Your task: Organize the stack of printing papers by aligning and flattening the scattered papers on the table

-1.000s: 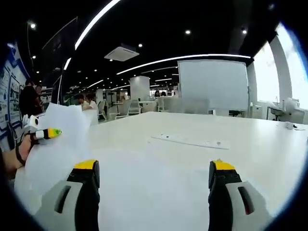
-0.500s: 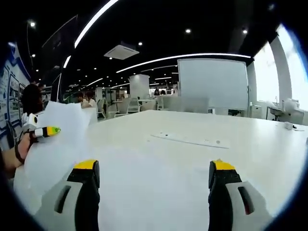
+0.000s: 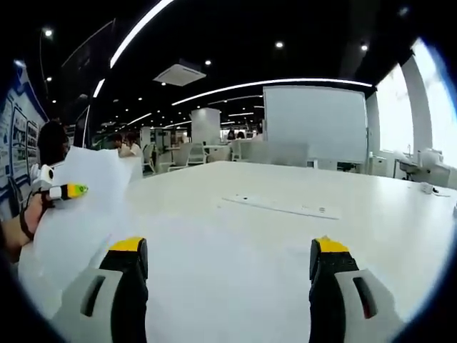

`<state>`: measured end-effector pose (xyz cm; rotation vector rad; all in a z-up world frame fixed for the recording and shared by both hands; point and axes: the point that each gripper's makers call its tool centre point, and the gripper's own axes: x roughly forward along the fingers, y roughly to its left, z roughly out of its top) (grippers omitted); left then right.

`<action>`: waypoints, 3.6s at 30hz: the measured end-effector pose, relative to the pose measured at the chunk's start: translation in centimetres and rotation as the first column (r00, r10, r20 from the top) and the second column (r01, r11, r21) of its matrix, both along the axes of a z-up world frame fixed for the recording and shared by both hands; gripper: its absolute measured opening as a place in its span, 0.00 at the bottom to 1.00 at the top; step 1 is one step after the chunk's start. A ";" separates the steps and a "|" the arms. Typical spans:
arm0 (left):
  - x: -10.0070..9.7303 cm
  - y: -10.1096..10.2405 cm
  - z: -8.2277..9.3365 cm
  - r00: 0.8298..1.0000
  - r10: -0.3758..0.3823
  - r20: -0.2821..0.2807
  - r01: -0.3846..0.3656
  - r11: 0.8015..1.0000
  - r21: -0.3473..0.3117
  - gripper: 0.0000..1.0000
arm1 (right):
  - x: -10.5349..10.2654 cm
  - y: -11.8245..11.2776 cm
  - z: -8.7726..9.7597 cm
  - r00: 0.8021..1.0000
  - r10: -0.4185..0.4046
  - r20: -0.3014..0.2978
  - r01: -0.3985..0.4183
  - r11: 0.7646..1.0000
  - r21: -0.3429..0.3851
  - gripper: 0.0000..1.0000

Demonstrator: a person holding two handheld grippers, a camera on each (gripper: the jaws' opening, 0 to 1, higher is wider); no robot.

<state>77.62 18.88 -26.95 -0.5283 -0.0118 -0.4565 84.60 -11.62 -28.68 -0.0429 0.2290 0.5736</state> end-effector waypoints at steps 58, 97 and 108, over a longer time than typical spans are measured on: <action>0.0 0.1 0.0 1.000 0.003 0.000 -0.003 1.000 -0.001 0.06 | -0.1 0.0 -1.3 0.999 -0.005 -0.046 0.004 0.999 -0.032 0.89; 0.0 0.2 0.0 1.000 0.002 -0.001 -0.002 1.000 -0.002 0.06 | -0.1 -0.1 -2.2 0.997 -0.012 -0.073 0.008 0.998 -0.056 0.89; 0.0 0.1 0.1 1.000 0.002 -0.001 -0.002 1.000 -0.004 0.06 | 0.1 -0.2 -2.5 0.996 -0.014 -0.083 0.009 0.998 -0.061 0.89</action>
